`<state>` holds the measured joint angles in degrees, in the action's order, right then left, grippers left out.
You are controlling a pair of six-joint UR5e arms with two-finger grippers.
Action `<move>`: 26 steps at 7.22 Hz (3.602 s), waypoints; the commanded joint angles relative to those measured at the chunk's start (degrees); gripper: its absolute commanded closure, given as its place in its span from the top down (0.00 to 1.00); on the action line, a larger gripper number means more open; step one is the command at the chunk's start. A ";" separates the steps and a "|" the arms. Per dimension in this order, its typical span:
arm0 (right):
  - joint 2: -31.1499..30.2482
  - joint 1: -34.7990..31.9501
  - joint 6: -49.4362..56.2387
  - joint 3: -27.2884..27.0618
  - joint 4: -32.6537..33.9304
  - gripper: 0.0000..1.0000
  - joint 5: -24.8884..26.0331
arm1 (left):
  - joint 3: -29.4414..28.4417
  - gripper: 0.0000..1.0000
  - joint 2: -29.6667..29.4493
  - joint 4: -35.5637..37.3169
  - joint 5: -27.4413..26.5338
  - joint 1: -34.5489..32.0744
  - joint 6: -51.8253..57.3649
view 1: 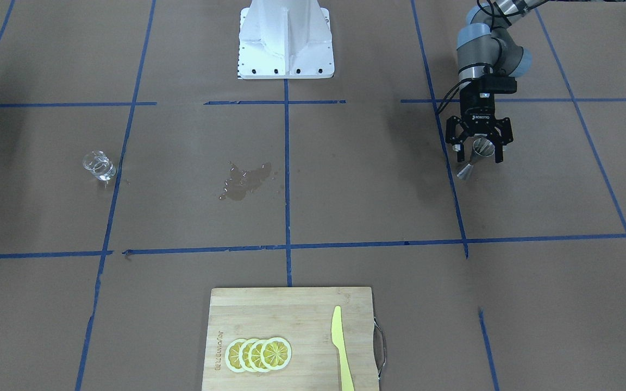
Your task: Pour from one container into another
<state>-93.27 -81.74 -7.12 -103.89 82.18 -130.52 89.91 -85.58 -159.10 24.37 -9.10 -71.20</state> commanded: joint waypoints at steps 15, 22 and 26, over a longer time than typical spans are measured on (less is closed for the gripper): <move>0.01 -0.18 0.00 0.00 0.00 1.00 0.00 | 0.34 0.00 -1.35 -1.46 0.16 -0.04 2.63; 0.01 -0.44 -1.13 -0.18 0.00 1.00 0.09 | 3.77 0.00 -10.13 -30.03 21.52 0.06 45.84; 0.80 -0.53 -2.37 -0.18 -2.11 1.00 0.09 | 7.12 0.00 -20.54 -19.20 64.02 -19.58 60.22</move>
<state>-92.80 -82.26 -9.19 -104.13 80.58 -130.44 96.88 -101.09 -184.07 73.96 -21.96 -12.25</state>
